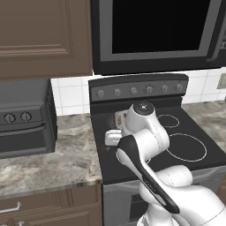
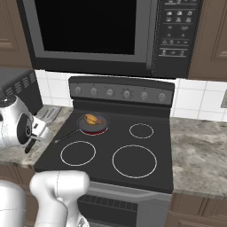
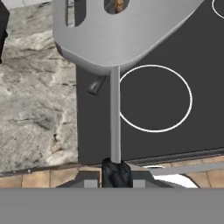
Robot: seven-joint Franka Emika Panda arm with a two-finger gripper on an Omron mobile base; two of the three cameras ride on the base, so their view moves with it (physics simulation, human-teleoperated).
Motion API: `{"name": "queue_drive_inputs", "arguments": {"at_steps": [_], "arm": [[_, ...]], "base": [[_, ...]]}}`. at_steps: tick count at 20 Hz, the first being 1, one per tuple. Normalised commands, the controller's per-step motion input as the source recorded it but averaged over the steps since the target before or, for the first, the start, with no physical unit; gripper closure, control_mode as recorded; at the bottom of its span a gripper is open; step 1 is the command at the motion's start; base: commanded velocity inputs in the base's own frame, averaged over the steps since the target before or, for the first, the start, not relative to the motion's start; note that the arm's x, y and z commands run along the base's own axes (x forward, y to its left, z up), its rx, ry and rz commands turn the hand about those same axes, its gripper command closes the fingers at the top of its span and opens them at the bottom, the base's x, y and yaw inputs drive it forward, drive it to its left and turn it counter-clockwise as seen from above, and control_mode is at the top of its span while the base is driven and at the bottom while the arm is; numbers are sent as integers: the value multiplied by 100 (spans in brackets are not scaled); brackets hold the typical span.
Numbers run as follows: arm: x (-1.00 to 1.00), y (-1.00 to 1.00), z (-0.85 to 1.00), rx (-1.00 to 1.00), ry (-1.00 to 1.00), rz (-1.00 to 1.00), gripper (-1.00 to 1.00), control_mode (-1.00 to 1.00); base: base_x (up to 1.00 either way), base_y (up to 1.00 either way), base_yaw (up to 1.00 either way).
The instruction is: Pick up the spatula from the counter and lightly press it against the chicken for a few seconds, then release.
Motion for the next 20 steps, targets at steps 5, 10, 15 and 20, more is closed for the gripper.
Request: {"name": "queue_drive_inputs", "arguments": {"at_steps": [5,10,15,20], "arm": [[-2,-43,29,-8,0,23,100,-100],[-1,-49,22,-7,0,23,100,-100],[-2,-46,4,-3,0,19,100,-100],[3,-34,-11,2,0,10,100,-100]], "base": [[0,0,0],[0,0,0],[0,0,0],[0,0,0]]}}
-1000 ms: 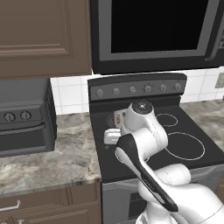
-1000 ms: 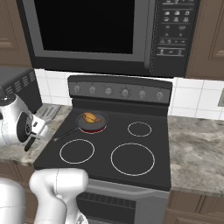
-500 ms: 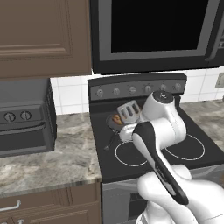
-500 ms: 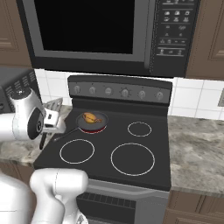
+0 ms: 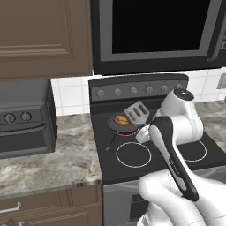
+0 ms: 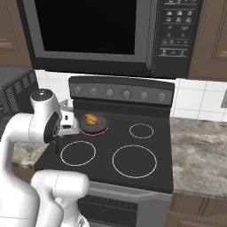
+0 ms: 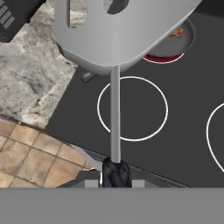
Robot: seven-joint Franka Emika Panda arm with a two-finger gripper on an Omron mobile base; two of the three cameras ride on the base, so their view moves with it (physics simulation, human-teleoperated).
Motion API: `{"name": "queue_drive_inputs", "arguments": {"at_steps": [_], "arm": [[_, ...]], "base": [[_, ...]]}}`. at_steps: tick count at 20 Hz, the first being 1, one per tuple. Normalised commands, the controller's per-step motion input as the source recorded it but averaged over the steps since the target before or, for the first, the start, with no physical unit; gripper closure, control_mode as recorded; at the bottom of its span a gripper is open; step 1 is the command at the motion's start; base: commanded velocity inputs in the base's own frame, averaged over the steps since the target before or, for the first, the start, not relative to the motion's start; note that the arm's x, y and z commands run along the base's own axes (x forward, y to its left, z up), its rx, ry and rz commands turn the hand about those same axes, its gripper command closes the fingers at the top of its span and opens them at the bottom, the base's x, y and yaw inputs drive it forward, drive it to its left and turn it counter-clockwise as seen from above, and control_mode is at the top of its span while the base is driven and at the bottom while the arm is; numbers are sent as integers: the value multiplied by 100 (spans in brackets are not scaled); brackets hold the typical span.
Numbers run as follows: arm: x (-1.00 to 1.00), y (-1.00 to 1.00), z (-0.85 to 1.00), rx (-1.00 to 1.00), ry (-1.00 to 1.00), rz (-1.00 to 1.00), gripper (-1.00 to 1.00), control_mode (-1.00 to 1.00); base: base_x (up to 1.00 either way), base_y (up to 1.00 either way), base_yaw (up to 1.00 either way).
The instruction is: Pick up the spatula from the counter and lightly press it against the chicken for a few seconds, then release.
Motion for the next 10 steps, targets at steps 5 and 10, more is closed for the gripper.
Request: {"name": "queue_drive_inputs", "arguments": {"at_steps": [5,10], "arm": [[11,-37,0,3,4,3,100,-100],[23,-36,5,9,2,7,100,-100]], "base": [[0,0,0],[0,0,0]]}}
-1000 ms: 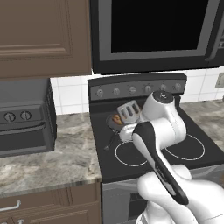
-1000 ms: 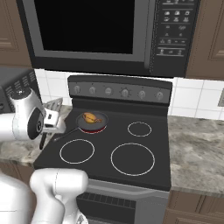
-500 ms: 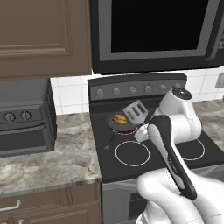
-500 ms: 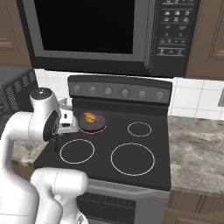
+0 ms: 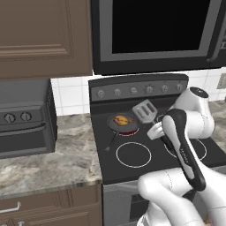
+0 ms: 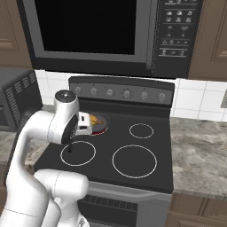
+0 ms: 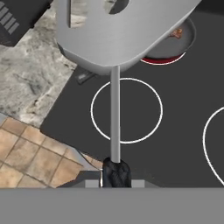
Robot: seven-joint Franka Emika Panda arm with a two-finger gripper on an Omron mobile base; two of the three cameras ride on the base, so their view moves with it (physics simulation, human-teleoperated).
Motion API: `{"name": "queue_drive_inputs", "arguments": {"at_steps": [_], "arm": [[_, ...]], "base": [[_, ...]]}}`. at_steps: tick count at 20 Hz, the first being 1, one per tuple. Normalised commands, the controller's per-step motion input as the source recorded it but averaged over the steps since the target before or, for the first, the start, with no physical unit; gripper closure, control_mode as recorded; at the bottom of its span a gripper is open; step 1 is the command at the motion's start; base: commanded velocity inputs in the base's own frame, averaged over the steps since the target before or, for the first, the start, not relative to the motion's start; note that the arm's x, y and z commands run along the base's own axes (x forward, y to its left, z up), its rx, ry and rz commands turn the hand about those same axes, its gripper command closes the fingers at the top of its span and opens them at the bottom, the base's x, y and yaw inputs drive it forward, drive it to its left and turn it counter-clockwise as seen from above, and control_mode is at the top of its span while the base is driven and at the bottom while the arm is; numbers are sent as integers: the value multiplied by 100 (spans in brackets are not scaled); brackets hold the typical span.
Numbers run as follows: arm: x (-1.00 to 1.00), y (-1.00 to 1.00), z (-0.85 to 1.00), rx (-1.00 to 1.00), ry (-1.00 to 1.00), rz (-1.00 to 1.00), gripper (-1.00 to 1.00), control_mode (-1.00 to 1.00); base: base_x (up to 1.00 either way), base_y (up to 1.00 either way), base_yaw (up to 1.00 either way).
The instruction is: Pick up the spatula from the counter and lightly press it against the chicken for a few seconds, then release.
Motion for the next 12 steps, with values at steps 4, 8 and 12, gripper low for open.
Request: {"name": "queue_drive_inputs", "arguments": {"at_steps": [4,8,12], "arm": [[17,-44,0,7,8,10,100,-100],[26,-21,0,6,8,14,100,-100],[33,-8,0,2,4,19,100,-100]], "base": [[0,0,0],[0,0,0],[0,0,0]]}}
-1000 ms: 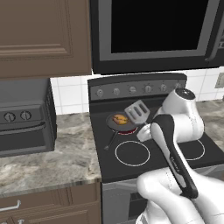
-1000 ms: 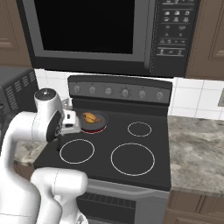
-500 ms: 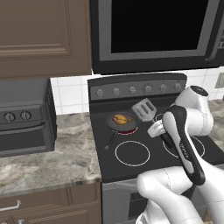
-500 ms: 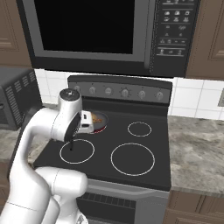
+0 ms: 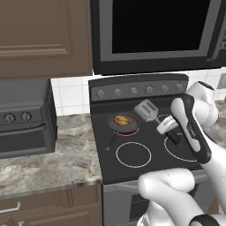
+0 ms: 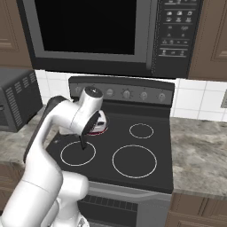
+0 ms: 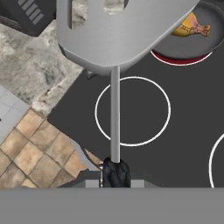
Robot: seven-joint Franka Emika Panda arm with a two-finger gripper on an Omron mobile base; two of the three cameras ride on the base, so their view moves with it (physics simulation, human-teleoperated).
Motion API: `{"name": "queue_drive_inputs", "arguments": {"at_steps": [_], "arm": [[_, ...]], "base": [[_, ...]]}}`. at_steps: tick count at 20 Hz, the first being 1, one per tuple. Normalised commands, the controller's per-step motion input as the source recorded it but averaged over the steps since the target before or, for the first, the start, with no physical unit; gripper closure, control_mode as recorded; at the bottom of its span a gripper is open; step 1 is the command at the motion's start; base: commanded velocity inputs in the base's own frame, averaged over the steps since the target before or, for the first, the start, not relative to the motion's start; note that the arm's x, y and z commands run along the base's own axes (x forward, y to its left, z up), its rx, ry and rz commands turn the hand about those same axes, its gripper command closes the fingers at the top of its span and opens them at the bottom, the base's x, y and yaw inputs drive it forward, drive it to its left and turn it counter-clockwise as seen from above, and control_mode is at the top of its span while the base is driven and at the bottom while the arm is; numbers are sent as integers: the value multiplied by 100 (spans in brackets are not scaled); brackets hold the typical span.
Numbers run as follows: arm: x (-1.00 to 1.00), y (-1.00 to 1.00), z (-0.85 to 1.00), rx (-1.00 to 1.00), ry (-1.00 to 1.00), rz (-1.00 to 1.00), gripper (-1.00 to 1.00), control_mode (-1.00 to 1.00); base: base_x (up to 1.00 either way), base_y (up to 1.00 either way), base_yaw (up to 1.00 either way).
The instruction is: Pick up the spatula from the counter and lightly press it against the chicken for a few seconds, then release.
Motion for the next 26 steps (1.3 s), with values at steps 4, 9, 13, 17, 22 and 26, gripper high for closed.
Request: {"name": "queue_drive_inputs", "arguments": {"at_steps": [4,9,13,17,22,26], "arm": [[20,-10,0,0,0,19,100,-100],[15,0,-3,-3,3,15,100,-100],[10,0,-9,-7,2,10,100,-100],[5,0,2,-8,1,5,100,-100],[0,0,8,-5,-3,1,100,-100],[0,0,0,0,-10,0,100,-100]], "base": [[0,0,0],[0,0,0],[0,0,0],[0,0,0],[0,0,0],[0,0,0]]}}
